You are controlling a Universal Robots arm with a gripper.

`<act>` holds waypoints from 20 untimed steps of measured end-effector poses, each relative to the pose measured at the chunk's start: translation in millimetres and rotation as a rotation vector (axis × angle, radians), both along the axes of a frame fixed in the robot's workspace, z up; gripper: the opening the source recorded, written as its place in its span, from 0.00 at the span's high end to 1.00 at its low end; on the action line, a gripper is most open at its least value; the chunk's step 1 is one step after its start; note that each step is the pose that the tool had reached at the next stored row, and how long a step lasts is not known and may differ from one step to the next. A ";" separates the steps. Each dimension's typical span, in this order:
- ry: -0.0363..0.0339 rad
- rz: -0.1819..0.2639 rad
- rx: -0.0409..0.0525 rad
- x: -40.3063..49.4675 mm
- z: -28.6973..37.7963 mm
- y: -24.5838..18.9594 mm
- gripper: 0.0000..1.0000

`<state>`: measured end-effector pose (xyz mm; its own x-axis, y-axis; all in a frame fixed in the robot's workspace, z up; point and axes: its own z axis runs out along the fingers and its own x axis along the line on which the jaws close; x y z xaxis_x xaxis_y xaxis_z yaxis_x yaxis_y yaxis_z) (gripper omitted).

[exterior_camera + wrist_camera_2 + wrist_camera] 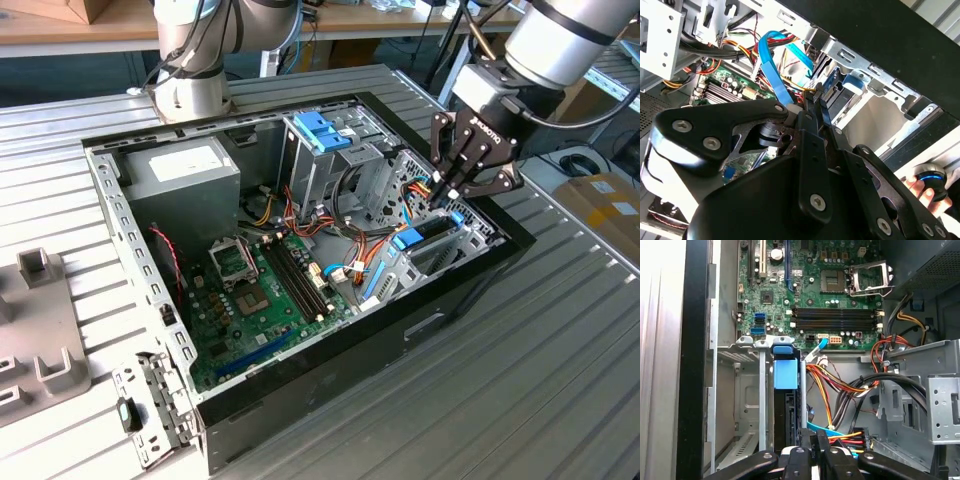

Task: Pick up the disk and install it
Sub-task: 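Insert the first disk wire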

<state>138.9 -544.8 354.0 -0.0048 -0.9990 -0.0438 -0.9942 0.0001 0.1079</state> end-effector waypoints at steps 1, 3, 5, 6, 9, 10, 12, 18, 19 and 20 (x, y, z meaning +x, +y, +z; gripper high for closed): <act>0.0000 -0.004 -0.0001 -0.1 0.0 0.0 0.84; 0.0000 -0.016 -0.0001 -0.3 -0.2 0.0 0.84; 0.0000 -0.023 -0.0004 -0.4 -0.2 -0.2 0.84; 0.0000 -0.027 -0.0005 -0.4 -0.3 -0.7 0.84; 0.0000 -0.038 -0.0011 -0.4 -0.3 -2.3 0.84; 0.0000 -0.042 -0.0015 -0.4 -0.4 -2.7 0.84; -0.0001 -0.049 -0.0022 -0.4 -0.5 -3.8 0.84; -0.0001 -0.056 -0.0034 -1.2 -0.7 -8.7 0.84; -0.0001 -0.057 -0.0037 -1.3 -0.7 -9.4 0.84; -0.0001 -0.057 -0.0039 -1.4 -0.8 -9.9 0.84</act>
<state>137.5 -554.8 353.2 -0.0622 -0.9973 -0.0399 -0.9925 0.0576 0.1077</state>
